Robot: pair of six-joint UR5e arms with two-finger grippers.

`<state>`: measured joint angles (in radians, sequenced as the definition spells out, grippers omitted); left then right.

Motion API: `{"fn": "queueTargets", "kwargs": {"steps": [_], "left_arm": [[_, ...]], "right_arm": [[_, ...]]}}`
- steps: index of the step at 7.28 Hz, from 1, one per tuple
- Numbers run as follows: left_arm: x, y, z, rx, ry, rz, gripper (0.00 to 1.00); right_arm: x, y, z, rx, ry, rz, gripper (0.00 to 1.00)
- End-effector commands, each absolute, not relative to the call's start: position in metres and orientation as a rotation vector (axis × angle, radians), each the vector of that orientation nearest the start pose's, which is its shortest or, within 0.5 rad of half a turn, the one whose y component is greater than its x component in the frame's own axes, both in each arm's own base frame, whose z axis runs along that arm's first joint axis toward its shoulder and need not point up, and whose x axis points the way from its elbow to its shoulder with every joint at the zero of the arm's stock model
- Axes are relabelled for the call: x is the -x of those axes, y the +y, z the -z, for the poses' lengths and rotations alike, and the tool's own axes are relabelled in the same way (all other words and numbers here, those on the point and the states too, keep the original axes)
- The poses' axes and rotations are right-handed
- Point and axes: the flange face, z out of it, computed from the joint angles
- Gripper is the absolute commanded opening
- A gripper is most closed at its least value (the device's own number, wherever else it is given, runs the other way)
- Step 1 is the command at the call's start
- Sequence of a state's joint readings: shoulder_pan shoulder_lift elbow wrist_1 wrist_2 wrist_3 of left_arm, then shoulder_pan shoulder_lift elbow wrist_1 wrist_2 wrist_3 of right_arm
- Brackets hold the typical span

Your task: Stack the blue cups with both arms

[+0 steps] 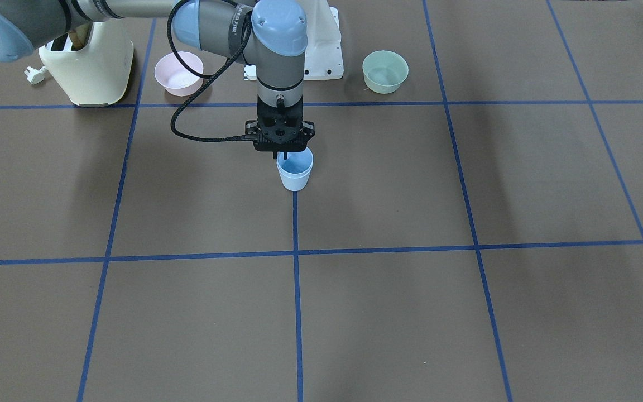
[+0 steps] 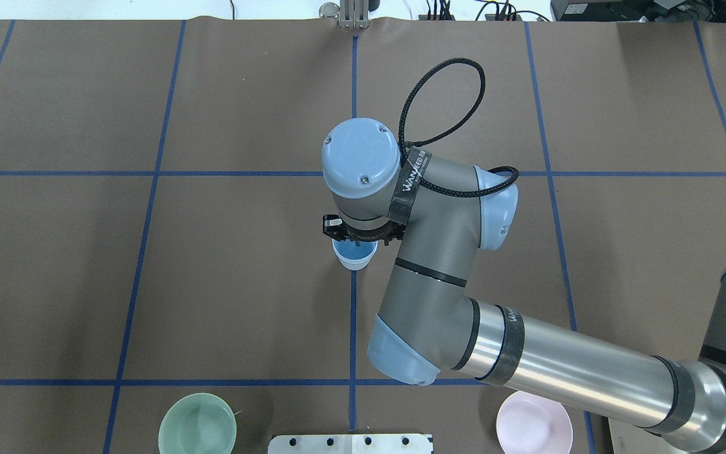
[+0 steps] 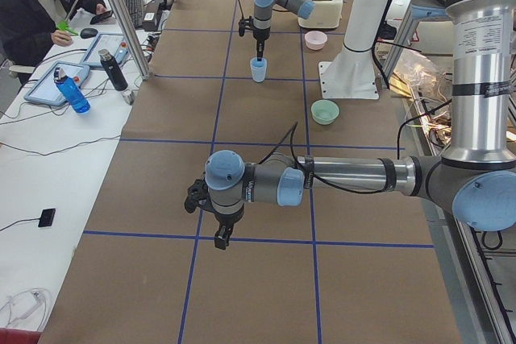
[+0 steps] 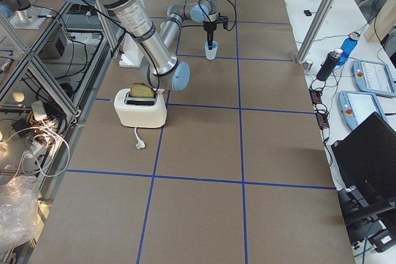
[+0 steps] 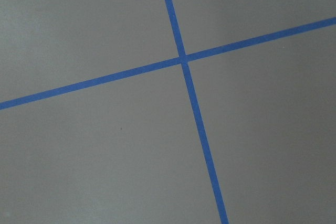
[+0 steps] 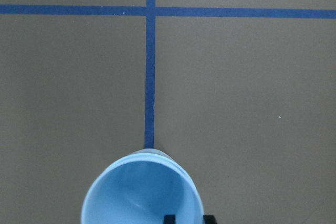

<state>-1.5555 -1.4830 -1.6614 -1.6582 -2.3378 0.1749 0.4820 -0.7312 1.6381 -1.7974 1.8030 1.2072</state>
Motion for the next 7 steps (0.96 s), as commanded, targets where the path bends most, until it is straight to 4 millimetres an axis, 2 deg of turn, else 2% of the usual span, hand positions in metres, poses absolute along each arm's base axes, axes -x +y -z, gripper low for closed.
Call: {"fn": "queueTargets", "kwargs": {"steps": [1,2,3,4,5,6,7], "left_arm": [[0.056,-0.46,-0.651,-0.134,0.76,-0.211,0.98],[0.057,-0.459,-0.651,-0.129,0.759,-0.207,0.98],[0.057,-0.451,-0.658,-0.115,0.76,-0.203,0.98],[0.058,-0.447,-0.661,-0.109,0.754,-0.2,0.98],[0.057,-0.446,-0.665,-0.099,0.752,-0.198,0.98],[0.058,-0.444,-0.668,-0.093,0.755,-0.194,0.98],[0.057,-0.43,-0.678,-0.076,0.761,-0.191,0.98]], "right_arm": [[0.542,-0.445,-0.141,-0.113,-0.724,-0.051,1.0],[0.511,-0.478,-0.141,-0.156,-0.723,-0.044,1.0],[0.467,-0.52,-0.154,-0.178,-0.717,-0.008,1.0],[0.41,-0.562,-0.182,-0.163,-0.722,0.046,1.0],[0.348,-0.599,-0.22,-0.204,-0.709,0.11,1.0],[0.288,-0.626,-0.27,-0.225,-0.713,0.177,1.0],[0.221,-0.65,-0.317,-0.215,-0.732,0.225,1.0]]}}
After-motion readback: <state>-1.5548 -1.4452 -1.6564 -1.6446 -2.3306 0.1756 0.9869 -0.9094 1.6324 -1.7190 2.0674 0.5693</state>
